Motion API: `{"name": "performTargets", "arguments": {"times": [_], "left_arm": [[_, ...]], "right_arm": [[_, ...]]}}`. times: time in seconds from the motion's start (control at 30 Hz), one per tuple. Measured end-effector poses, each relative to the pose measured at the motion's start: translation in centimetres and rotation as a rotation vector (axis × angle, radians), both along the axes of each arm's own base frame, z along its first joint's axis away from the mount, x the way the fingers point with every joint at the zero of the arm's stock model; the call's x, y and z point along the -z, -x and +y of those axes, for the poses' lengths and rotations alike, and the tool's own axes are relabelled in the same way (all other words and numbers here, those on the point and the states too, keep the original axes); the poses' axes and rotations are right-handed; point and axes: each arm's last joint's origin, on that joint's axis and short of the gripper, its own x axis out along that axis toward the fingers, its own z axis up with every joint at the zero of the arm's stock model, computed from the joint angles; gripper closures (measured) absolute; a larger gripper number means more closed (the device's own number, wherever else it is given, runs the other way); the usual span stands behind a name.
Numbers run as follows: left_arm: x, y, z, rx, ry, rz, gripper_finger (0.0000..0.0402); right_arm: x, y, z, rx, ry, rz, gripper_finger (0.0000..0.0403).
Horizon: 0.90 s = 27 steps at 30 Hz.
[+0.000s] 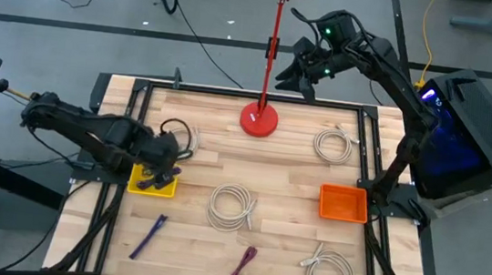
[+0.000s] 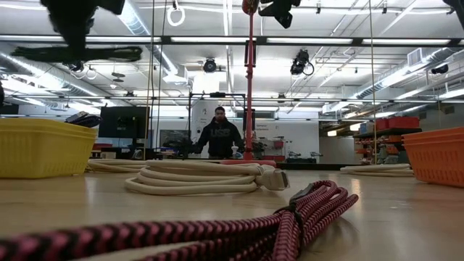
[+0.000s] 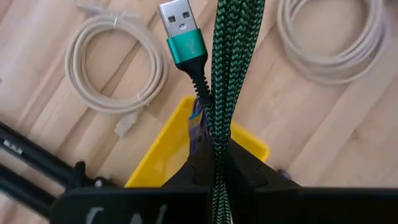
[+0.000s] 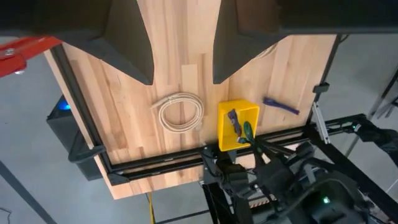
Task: Pick & Place USB Port
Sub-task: Put the black and green charger cable into the yellow bin
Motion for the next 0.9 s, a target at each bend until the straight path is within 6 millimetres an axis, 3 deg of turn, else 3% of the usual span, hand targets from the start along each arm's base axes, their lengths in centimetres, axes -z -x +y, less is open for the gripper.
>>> {"name": "performTargets", "arguments": {"times": [0.57,0.9], "left_arm": [[7.9,2.0,-1.7,0.043,0.031,0.195,0.0385],[10.0,2.2,-1.5,-0.007,-0.025,0.135,0.0385]], "right_arm": [[0.0,0.0,-0.1,0.003,0.004,-0.004,0.0239],[-0.1,0.0,-0.1,0.014,-0.011,-0.006,0.0239]]}}
